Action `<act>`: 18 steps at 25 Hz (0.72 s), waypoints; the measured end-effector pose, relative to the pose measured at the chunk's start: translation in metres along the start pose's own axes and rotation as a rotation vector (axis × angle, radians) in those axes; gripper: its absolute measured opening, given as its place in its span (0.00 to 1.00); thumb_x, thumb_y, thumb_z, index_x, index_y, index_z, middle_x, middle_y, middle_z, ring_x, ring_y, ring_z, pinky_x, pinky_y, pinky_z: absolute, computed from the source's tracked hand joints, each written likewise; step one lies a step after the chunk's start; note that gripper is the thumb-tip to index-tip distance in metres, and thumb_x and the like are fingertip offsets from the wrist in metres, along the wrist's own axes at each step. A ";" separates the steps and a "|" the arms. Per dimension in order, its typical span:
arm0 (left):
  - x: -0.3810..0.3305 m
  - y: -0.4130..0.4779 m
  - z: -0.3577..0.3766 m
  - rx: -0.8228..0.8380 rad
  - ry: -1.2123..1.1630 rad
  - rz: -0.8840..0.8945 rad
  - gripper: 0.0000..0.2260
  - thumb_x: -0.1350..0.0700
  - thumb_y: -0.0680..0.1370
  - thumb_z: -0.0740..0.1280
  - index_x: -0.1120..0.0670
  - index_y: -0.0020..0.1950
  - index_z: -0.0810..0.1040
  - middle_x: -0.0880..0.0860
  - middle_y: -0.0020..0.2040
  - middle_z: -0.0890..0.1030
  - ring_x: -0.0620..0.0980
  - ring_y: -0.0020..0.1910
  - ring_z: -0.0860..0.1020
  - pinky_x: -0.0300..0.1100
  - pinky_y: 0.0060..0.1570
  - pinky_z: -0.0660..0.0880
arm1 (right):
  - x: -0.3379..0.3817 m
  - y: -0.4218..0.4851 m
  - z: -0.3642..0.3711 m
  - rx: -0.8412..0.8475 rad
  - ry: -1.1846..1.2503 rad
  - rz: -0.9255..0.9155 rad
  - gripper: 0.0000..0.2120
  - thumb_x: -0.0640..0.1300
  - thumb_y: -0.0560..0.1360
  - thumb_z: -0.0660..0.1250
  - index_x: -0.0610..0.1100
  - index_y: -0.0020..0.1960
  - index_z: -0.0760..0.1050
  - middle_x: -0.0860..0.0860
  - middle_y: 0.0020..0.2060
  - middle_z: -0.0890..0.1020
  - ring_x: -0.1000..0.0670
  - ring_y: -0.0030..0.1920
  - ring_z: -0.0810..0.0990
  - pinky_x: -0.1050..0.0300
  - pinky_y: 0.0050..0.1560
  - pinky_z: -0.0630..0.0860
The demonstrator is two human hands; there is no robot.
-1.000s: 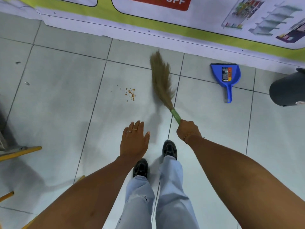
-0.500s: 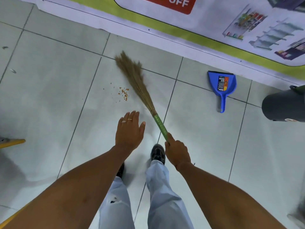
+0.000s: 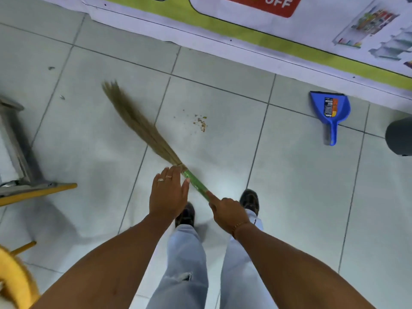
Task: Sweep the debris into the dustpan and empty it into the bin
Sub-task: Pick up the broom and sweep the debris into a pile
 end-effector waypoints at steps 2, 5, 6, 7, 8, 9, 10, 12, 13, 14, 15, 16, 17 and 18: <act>0.038 -0.014 -0.005 0.030 0.082 -0.024 0.23 0.48 0.76 0.51 0.63 0.58 0.75 0.62 0.52 0.83 0.62 0.52 0.80 0.55 0.53 0.77 | 0.033 0.001 0.024 0.090 0.001 -0.007 0.25 0.43 0.81 0.52 0.55 0.76 0.54 0.36 0.51 0.80 0.37 0.50 0.80 0.52 0.40 0.66; 0.071 -0.021 -0.004 0.070 0.117 -0.040 0.23 0.48 0.77 0.52 0.62 0.60 0.74 0.61 0.55 0.82 0.61 0.57 0.79 0.55 0.56 0.76 | 0.065 0.014 0.041 0.160 0.008 0.057 0.22 0.41 0.80 0.52 0.48 0.73 0.62 0.37 0.54 0.79 0.37 0.53 0.80 0.49 0.46 0.74; 0.074 -0.021 -0.002 0.081 0.099 -0.048 0.22 0.48 0.78 0.54 0.62 0.62 0.74 0.62 0.57 0.81 0.61 0.59 0.78 0.55 0.59 0.75 | 0.070 0.018 0.043 0.160 0.016 0.089 0.20 0.41 0.80 0.52 0.46 0.72 0.64 0.37 0.55 0.79 0.37 0.54 0.79 0.48 0.50 0.76; 0.075 -0.022 0.000 0.092 0.073 -0.057 0.20 0.49 0.79 0.57 0.62 0.63 0.73 0.62 0.59 0.80 0.61 0.60 0.77 0.56 0.61 0.74 | 0.073 0.021 0.043 0.155 0.036 0.123 0.20 0.42 0.80 0.52 0.45 0.71 0.65 0.37 0.56 0.79 0.37 0.55 0.79 0.48 0.52 0.76; 0.074 -0.022 0.004 0.099 0.049 -0.061 0.20 0.50 0.79 0.59 0.62 0.64 0.72 0.62 0.60 0.79 0.61 0.62 0.76 0.56 0.63 0.72 | 0.075 0.024 0.042 0.152 0.067 0.165 0.19 0.43 0.80 0.51 0.45 0.70 0.66 0.38 0.56 0.79 0.37 0.55 0.79 0.48 0.52 0.76; 0.071 -0.023 0.007 0.105 0.030 -0.058 0.19 0.51 0.79 0.60 0.62 0.65 0.71 0.62 0.61 0.79 0.61 0.63 0.75 0.56 0.64 0.71 | 0.075 0.027 0.041 0.147 0.103 0.207 0.19 0.44 0.80 0.51 0.45 0.70 0.66 0.39 0.56 0.79 0.38 0.55 0.79 0.49 0.52 0.76; 0.068 -0.024 0.011 0.114 0.016 -0.053 0.20 0.51 0.79 0.60 0.62 0.66 0.70 0.62 0.63 0.78 0.61 0.64 0.73 0.56 0.65 0.70 | 0.074 0.030 0.039 0.142 0.135 0.244 0.19 0.44 0.80 0.50 0.46 0.70 0.66 0.39 0.56 0.79 0.38 0.55 0.79 0.50 0.52 0.75; 0.063 -0.025 0.017 0.133 0.001 -0.047 0.21 0.50 0.80 0.59 0.61 0.68 0.68 0.60 0.65 0.76 0.60 0.67 0.71 0.55 0.68 0.67 | 0.068 0.034 0.033 0.127 0.167 0.296 0.19 0.44 0.80 0.51 0.45 0.69 0.67 0.40 0.56 0.79 0.39 0.55 0.79 0.51 0.49 0.74; 0.062 -0.025 0.019 0.139 -0.001 -0.049 0.21 0.50 0.80 0.59 0.60 0.68 0.68 0.60 0.66 0.75 0.60 0.68 0.70 0.55 0.69 0.66 | 0.063 0.035 0.030 0.120 0.175 0.318 0.19 0.44 0.80 0.52 0.44 0.69 0.67 0.40 0.57 0.79 0.39 0.56 0.79 0.52 0.48 0.73; 0.061 -0.024 0.020 0.136 -0.002 -0.053 0.20 0.51 0.80 0.59 0.61 0.68 0.69 0.60 0.66 0.76 0.60 0.67 0.71 0.55 0.68 0.66 | 0.056 0.035 0.027 0.113 0.180 0.341 0.18 0.43 0.80 0.52 0.43 0.68 0.67 0.40 0.57 0.79 0.39 0.56 0.79 0.52 0.48 0.73; 0.061 -0.023 0.020 0.124 -0.001 -0.056 0.20 0.51 0.79 0.59 0.61 0.67 0.70 0.61 0.64 0.77 0.61 0.66 0.72 0.56 0.67 0.67 | 0.049 0.033 0.024 0.112 0.184 0.363 0.18 0.43 0.80 0.52 0.42 0.68 0.67 0.40 0.57 0.79 0.39 0.56 0.79 0.52 0.48 0.73; 0.060 -0.021 0.019 0.112 0.004 -0.055 0.20 0.50 0.79 0.59 0.62 0.66 0.71 0.61 0.63 0.78 0.61 0.65 0.74 0.56 0.65 0.69 | 0.040 0.030 0.022 0.115 0.186 0.386 0.18 0.42 0.80 0.52 0.42 0.68 0.67 0.40 0.57 0.79 0.39 0.56 0.79 0.53 0.48 0.72; 0.058 -0.018 0.017 0.103 0.010 -0.051 0.21 0.50 0.78 0.58 0.62 0.65 0.72 0.61 0.61 0.79 0.62 0.63 0.75 0.57 0.64 0.71 | 0.032 0.027 0.020 0.117 0.184 0.408 0.18 0.41 0.80 0.52 0.41 0.68 0.67 0.40 0.57 0.80 0.39 0.56 0.79 0.53 0.48 0.72; 0.056 -0.016 0.015 0.094 0.014 -0.042 0.21 0.50 0.77 0.58 0.62 0.64 0.73 0.62 0.59 0.80 0.62 0.62 0.76 0.57 0.62 0.72 | 0.025 0.023 0.017 0.117 0.179 0.424 0.18 0.40 0.80 0.52 0.41 0.69 0.66 0.40 0.57 0.79 0.39 0.57 0.79 0.53 0.47 0.72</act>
Point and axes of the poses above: each hand's wrist, its own y-axis towards the middle knuckle, its own z-axis out of the palm, x = y × z, the point moved 4 cm from there along y, towards the middle knuckle
